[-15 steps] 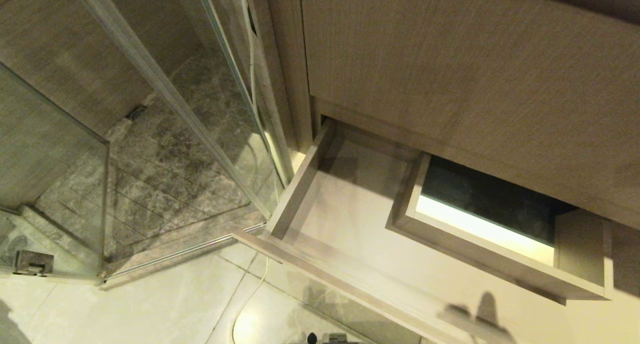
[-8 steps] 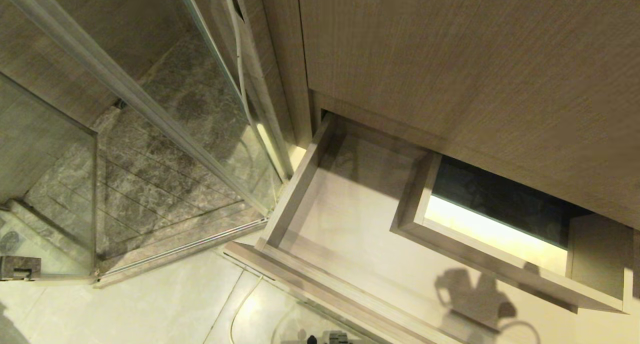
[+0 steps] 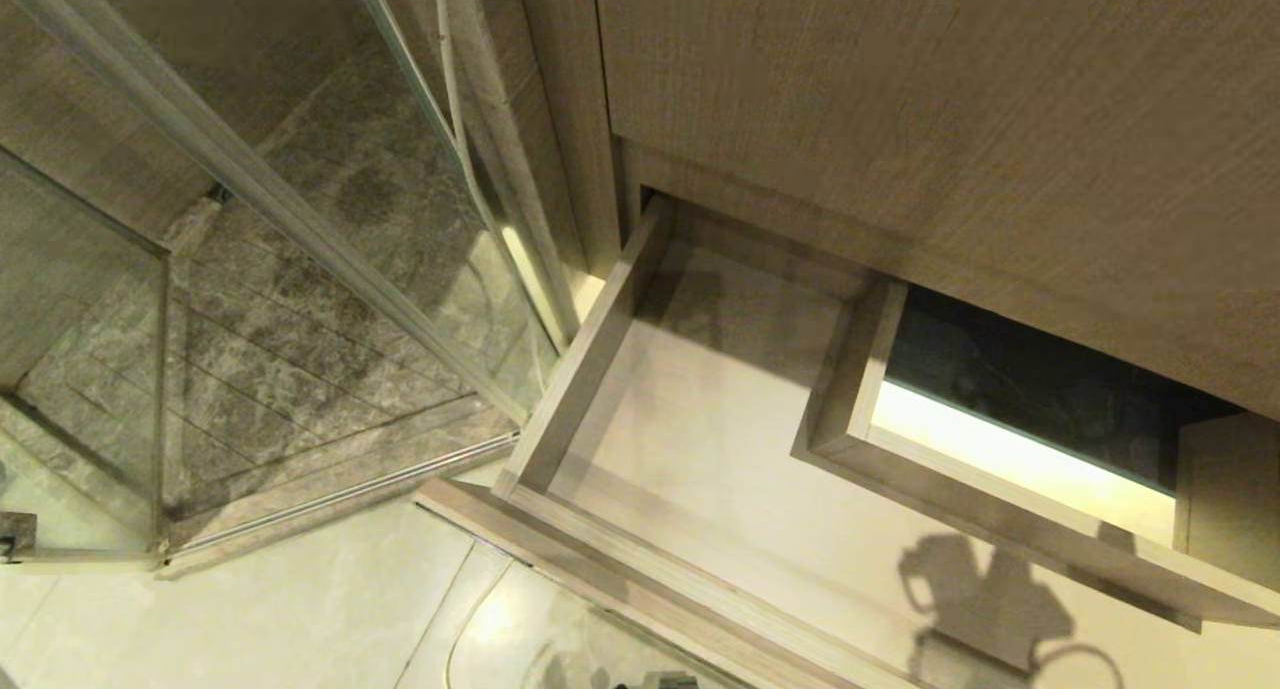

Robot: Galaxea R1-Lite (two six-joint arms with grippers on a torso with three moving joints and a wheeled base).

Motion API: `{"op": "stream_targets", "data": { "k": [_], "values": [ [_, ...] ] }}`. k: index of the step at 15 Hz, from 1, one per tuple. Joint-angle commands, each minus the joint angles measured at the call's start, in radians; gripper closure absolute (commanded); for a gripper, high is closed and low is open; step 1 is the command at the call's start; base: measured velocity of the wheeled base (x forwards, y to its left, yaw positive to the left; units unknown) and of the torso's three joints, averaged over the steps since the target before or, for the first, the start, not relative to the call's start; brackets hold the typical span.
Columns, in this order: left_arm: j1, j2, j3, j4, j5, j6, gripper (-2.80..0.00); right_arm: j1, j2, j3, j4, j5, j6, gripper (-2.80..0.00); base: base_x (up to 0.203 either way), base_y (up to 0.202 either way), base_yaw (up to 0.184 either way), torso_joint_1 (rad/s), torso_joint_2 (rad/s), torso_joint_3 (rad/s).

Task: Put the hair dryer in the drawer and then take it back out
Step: Close the drawer

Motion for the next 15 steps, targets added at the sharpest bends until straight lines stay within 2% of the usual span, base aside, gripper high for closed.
{"op": "stream_targets", "data": {
  "k": [1,11,15],
  "values": [
    [0.0,0.0,0.002,-0.001,0.0,0.0,0.0,0.0,-0.002,0.0,-0.001,-0.002,-0.002,0.0,0.0,0.0,0.0,-0.08,0.39,0.295],
    [0.0,0.0,0.002,-0.001,0.0,0.0,0.0,0.0,-0.011,-0.005,0.042,0.001,0.006,0.0,0.0,0.0,0.0,-0.013,0.04,0.035],
    [0.0,0.0,0.002,-0.001,0.0,0.0,0.0,0.0,-0.011,-0.003,0.042,0.0,0.006,0.0,0.004,0.006,-0.142,0.001,0.0,0.002]
  ]
}}
